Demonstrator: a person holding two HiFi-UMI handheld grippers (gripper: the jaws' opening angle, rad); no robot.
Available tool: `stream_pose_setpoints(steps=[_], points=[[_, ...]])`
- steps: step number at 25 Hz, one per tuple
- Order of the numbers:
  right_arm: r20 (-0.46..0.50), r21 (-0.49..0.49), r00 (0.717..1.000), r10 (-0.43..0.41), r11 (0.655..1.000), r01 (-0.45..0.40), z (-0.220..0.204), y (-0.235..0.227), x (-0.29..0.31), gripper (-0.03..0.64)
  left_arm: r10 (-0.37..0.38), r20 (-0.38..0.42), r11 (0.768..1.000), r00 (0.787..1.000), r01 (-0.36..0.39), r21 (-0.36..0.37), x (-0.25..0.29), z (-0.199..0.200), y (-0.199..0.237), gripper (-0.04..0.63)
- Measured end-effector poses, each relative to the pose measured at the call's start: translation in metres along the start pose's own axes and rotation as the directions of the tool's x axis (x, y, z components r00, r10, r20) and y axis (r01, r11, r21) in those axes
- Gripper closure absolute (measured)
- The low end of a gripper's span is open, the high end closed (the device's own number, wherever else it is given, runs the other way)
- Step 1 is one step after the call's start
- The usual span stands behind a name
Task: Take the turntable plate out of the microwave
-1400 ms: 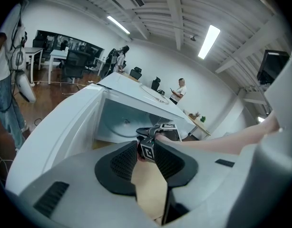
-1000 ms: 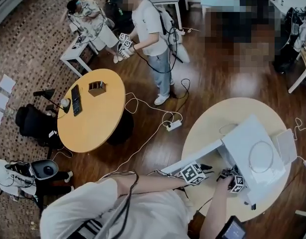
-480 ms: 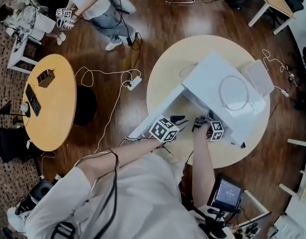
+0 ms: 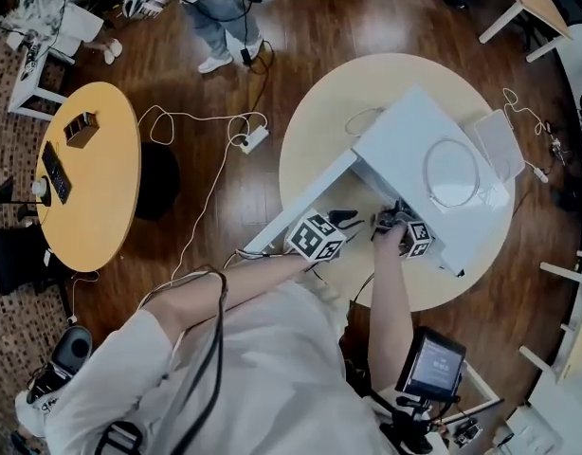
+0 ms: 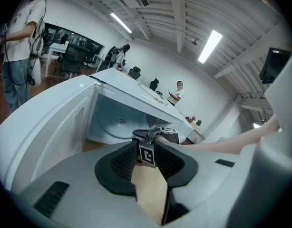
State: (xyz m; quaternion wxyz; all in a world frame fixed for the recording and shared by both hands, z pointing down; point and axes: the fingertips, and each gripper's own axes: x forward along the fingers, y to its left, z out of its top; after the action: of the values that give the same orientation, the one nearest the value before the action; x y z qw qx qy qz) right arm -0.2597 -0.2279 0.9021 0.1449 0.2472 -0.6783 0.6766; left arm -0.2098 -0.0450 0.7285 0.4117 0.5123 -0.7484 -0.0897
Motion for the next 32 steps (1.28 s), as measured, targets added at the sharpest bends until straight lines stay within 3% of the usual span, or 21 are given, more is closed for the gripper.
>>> stream_pose_setpoints(steps=[9, 13, 29, 32], points=[[-0.003, 0.003, 0.999, -0.046, 0.999, 0.046, -0.007, 0.001, 0.001, 0.502, -0.001, 0.026, 1.000, 1.000, 0.002, -0.030, -0.004, 0.001, 0.004, 0.492], [0.012, -0.012, 0.998, -0.060, 0.998, 0.060, -0.006, -0.005, 0.000, 0.563, 0.005, 0.028, 0.999, 1.000, -0.005, -0.034, -0.008, 0.000, 0.008, 0.492], [-0.004, 0.019, 0.985, 0.172, 0.985, -0.172, -0.008, -0.003, -0.006, 0.586, 0.045, -0.022, 0.998, 0.999, -0.046, -0.035, 0.015, -0.011, 0.015, 0.492], [-0.016, 0.026, 0.975, 0.223, 0.975, -0.222, -0.009, -0.001, -0.009, 0.586, 0.051, -0.009, 0.995, 0.999, -0.052, -0.080, 0.028, -0.012, 0.022, 0.492]])
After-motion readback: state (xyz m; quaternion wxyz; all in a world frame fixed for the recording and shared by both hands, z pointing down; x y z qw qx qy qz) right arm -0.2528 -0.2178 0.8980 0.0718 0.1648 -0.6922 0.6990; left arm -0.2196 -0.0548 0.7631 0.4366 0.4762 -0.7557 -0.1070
